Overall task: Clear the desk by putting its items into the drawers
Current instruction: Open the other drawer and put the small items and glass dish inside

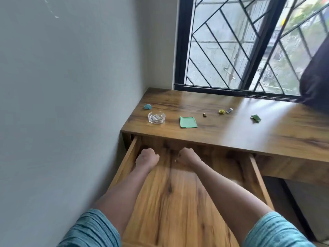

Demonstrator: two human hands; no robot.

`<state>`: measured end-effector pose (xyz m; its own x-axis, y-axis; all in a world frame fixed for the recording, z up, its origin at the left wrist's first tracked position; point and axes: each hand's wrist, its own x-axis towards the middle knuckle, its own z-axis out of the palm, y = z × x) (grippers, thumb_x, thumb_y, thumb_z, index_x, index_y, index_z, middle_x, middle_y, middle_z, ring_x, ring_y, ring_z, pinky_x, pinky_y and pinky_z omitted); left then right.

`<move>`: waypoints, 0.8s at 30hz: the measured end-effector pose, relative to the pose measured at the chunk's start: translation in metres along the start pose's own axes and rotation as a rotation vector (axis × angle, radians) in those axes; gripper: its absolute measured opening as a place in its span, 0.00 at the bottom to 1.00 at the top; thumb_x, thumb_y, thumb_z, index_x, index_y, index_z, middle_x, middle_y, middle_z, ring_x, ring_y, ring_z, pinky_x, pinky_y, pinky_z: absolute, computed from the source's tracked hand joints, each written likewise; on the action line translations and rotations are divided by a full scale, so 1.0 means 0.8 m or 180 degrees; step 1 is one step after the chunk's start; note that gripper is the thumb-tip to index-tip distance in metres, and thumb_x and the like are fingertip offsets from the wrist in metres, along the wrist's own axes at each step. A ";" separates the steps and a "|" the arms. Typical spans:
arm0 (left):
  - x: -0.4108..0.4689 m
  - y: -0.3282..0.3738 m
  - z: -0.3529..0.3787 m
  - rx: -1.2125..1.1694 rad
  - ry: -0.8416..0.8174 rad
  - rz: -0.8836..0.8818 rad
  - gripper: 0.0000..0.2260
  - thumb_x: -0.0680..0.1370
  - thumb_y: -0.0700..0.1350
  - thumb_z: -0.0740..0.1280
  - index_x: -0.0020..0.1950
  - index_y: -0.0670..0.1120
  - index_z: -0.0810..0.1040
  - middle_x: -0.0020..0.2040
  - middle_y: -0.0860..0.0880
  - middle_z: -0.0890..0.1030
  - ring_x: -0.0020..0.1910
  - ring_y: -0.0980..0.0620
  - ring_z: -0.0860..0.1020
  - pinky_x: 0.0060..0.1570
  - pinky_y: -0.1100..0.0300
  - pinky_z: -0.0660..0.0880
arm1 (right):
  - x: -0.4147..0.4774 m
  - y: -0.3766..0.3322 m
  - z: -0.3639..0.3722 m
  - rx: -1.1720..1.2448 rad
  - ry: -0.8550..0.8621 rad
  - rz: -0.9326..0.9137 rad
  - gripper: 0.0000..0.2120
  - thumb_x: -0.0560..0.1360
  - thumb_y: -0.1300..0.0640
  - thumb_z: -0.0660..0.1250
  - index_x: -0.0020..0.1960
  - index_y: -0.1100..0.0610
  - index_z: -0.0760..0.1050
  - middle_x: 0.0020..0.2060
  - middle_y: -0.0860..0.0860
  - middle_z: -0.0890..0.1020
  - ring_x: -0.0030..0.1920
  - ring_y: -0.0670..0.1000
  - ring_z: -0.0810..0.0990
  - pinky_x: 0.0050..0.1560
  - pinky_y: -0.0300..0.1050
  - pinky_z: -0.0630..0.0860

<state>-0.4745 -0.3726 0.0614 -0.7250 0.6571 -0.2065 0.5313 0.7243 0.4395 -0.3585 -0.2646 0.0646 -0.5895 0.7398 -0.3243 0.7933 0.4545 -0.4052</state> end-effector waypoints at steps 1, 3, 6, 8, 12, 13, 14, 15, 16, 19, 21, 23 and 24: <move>0.028 0.000 -0.010 -0.0137 0.0023 -0.0069 0.13 0.78 0.45 0.59 0.47 0.40 0.81 0.47 0.42 0.82 0.46 0.44 0.80 0.40 0.58 0.72 | 0.026 -0.011 -0.007 0.0073 0.0082 0.0020 0.12 0.73 0.54 0.66 0.53 0.60 0.78 0.50 0.57 0.81 0.52 0.59 0.80 0.45 0.44 0.75; 0.078 0.001 -0.027 -0.0308 0.0037 -0.0129 0.13 0.77 0.42 0.58 0.45 0.38 0.81 0.47 0.40 0.81 0.50 0.42 0.80 0.44 0.56 0.72 | 0.072 -0.030 -0.018 0.0200 0.0115 0.0019 0.14 0.75 0.53 0.65 0.56 0.61 0.77 0.54 0.58 0.80 0.55 0.60 0.78 0.48 0.45 0.74; 0.146 0.007 -0.044 -0.0459 0.0060 -0.0142 0.14 0.79 0.42 0.57 0.51 0.36 0.79 0.53 0.38 0.80 0.55 0.40 0.78 0.53 0.53 0.73 | 0.137 -0.051 -0.030 0.0327 0.0128 0.0069 0.16 0.77 0.53 0.63 0.59 0.63 0.76 0.58 0.60 0.79 0.58 0.60 0.77 0.52 0.46 0.73; 0.193 0.010 -0.047 -0.0576 0.0125 -0.0184 0.14 0.80 0.43 0.57 0.55 0.35 0.78 0.56 0.38 0.80 0.56 0.41 0.78 0.54 0.52 0.74 | 0.180 -0.064 -0.033 0.0452 0.0204 0.0072 0.17 0.78 0.53 0.62 0.59 0.65 0.76 0.57 0.61 0.79 0.59 0.60 0.76 0.53 0.45 0.73; 0.268 0.021 -0.044 -0.0670 0.0212 -0.0360 0.16 0.81 0.45 0.58 0.63 0.36 0.74 0.62 0.38 0.77 0.62 0.41 0.75 0.57 0.52 0.72 | 0.246 -0.086 -0.038 0.0506 0.0456 0.0123 0.21 0.80 0.49 0.58 0.56 0.66 0.78 0.56 0.63 0.80 0.58 0.62 0.76 0.55 0.46 0.71; 0.284 0.024 -0.042 -0.0706 0.0202 -0.0381 0.18 0.81 0.46 0.58 0.66 0.37 0.72 0.65 0.38 0.75 0.64 0.41 0.73 0.59 0.52 0.71 | 0.259 -0.090 -0.040 0.0582 0.0497 0.0185 0.22 0.80 0.48 0.57 0.57 0.65 0.77 0.56 0.63 0.80 0.58 0.62 0.76 0.56 0.47 0.71; 0.297 0.027 -0.038 -0.0758 0.0184 -0.0385 0.19 0.81 0.47 0.58 0.68 0.38 0.70 0.67 0.38 0.73 0.66 0.41 0.72 0.61 0.53 0.70 | 0.268 -0.095 -0.043 0.0656 0.0544 0.0221 0.22 0.80 0.47 0.57 0.59 0.65 0.76 0.57 0.62 0.79 0.59 0.62 0.76 0.56 0.48 0.72; 0.307 0.029 -0.034 -0.0812 0.0187 -0.0379 0.20 0.81 0.48 0.58 0.70 0.38 0.68 0.68 0.39 0.72 0.67 0.41 0.70 0.62 0.53 0.69 | 0.274 -0.099 -0.046 0.0706 0.0567 0.0241 0.22 0.80 0.47 0.56 0.61 0.64 0.74 0.58 0.62 0.78 0.60 0.62 0.75 0.56 0.48 0.72; 0.317 0.031 -0.029 -0.0856 0.0206 -0.0365 0.21 0.81 0.49 0.59 0.70 0.38 0.68 0.68 0.39 0.72 0.67 0.41 0.70 0.62 0.53 0.70 | 0.281 -0.102 -0.048 0.0714 0.0559 0.0250 0.21 0.81 0.48 0.55 0.62 0.64 0.73 0.60 0.62 0.78 0.61 0.62 0.75 0.57 0.48 0.71; 0.337 0.035 -0.013 -0.0973 0.0342 -0.0393 0.19 0.80 0.48 0.60 0.66 0.37 0.72 0.64 0.38 0.76 0.63 0.40 0.74 0.58 0.53 0.72 | 0.295 -0.107 -0.050 0.0672 0.0513 0.0285 0.19 0.81 0.52 0.54 0.62 0.65 0.73 0.61 0.61 0.77 0.61 0.60 0.75 0.56 0.46 0.71; 0.340 0.038 -0.010 -0.1103 0.0491 -0.0486 0.17 0.80 0.46 0.62 0.64 0.37 0.75 0.61 0.38 0.78 0.61 0.41 0.76 0.56 0.53 0.74 | 0.298 -0.110 -0.049 0.0644 0.0529 0.0319 0.17 0.81 0.56 0.55 0.61 0.65 0.74 0.60 0.61 0.78 0.60 0.60 0.76 0.52 0.45 0.72; 0.339 0.039 -0.010 -0.1408 0.0626 -0.0606 0.15 0.78 0.44 0.63 0.62 0.38 0.77 0.59 0.39 0.79 0.59 0.41 0.77 0.53 0.54 0.76 | 0.297 -0.114 -0.050 0.0697 0.0551 0.0382 0.15 0.79 0.59 0.56 0.59 0.65 0.75 0.59 0.61 0.78 0.59 0.60 0.77 0.46 0.44 0.69; 0.336 0.040 -0.010 -0.1577 0.0683 -0.0653 0.14 0.78 0.43 0.64 0.61 0.38 0.78 0.58 0.39 0.80 0.58 0.42 0.78 0.52 0.55 0.76 | 0.294 -0.115 -0.052 0.0731 0.0560 0.0411 0.14 0.78 0.61 0.57 0.58 0.65 0.76 0.58 0.61 0.79 0.59 0.60 0.77 0.45 0.43 0.68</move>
<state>-0.6561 -0.1742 0.0267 -0.8917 0.4189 -0.1715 0.1392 0.6143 0.7767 -0.5635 -0.1120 0.0609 -0.4348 0.8677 -0.2411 0.7929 0.2420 -0.5592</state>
